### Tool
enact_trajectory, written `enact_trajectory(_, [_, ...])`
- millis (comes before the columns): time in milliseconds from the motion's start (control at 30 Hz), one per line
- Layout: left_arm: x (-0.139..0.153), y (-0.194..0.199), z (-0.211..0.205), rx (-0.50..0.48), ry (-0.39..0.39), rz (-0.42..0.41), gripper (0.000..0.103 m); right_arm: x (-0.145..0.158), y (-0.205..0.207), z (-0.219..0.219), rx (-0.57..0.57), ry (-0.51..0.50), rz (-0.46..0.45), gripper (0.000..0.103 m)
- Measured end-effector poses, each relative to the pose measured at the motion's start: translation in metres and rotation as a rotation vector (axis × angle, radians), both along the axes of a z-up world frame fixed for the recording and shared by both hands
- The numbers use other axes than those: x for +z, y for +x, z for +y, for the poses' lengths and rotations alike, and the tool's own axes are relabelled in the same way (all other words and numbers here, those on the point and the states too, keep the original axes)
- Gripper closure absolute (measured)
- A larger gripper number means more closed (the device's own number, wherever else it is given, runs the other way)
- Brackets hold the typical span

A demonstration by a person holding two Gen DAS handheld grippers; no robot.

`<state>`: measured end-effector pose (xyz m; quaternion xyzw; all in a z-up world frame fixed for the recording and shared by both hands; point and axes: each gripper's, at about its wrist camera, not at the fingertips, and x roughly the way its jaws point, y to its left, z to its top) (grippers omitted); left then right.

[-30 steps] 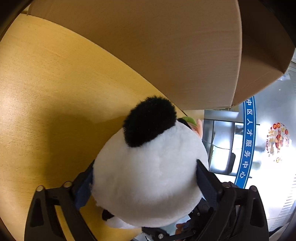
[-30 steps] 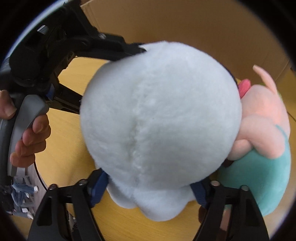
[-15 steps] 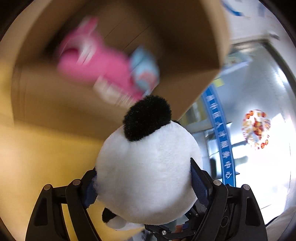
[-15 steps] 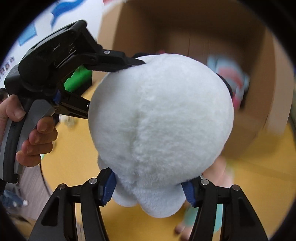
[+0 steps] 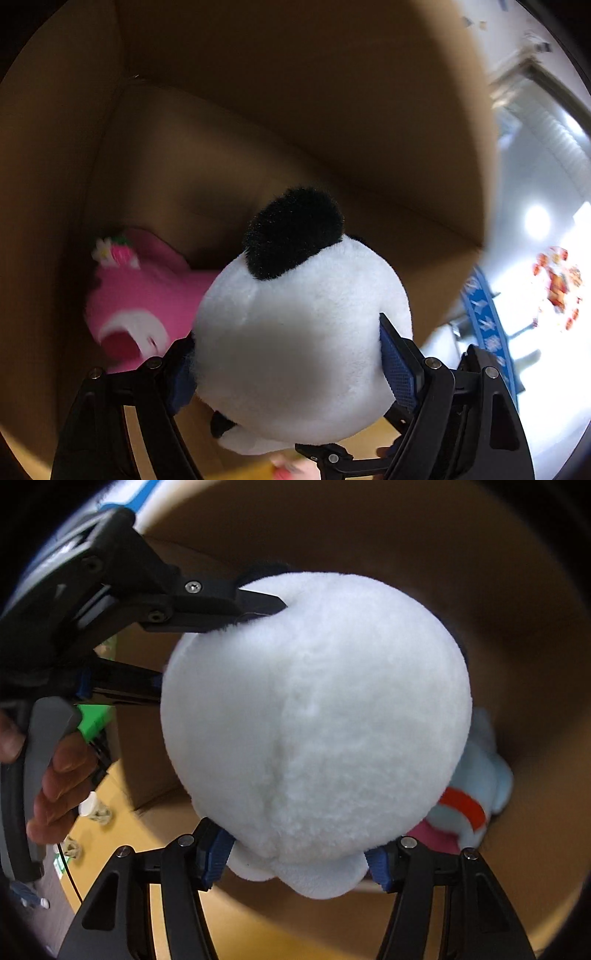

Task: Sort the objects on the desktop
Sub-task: 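Lift the white panda plush with both tools and lower it into the box, then open both tools to release the panda and withdraw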

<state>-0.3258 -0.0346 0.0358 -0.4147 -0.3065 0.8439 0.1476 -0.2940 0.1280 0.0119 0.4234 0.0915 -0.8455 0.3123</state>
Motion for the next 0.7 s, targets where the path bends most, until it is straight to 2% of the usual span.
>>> enact_trajectory(233, [-0.041,-0.065,-0.024,0.103,-0.053,-0.087,0.015,-0.033,-0.091,-0.031,-0.065,0.049,-0.092,0.043])
enact_trajectory(300, [-0.052,-0.081,-0.031,0.135,-0.068,-0.114,0.014,-0.043,-0.108,-0.035,-0.096,0.043,-0.142,0.042])
enact_trajectory(433, [-0.074,-0.114,-0.044,0.197,-0.098,-0.169,0.013,-0.057,-0.113,-0.048,-0.125,0.070,-0.181,0.034])
enact_trajectory(467, [-0.080,-0.122,-0.048,0.213,-0.105,-0.183,0.011,-0.058,-0.112,-0.051,-0.129,0.077,-0.183,0.031])
enact_trajectory(500, [-0.084,-0.125,-0.052,0.224,-0.122,-0.188,0.003,-0.058,-0.110,-0.053,-0.133,0.084,-0.183,0.027])
enact_trajectory(533, [-0.085,-0.124,-0.055,0.232,-0.137,-0.190,0.000,-0.057,-0.108,-0.054,-0.139,0.095,-0.180,0.025])
enact_trajectory(600, [-0.082,-0.121,-0.062,0.244,-0.154,-0.189,0.000,-0.049,-0.102,-0.053,-0.157,0.107,-0.149,0.023])
enact_trajectory(700, [-0.070,-0.110,-0.067,0.255,-0.241,-0.172,0.000,-0.029,-0.086,-0.040,-0.196,0.066,-0.113,0.020])
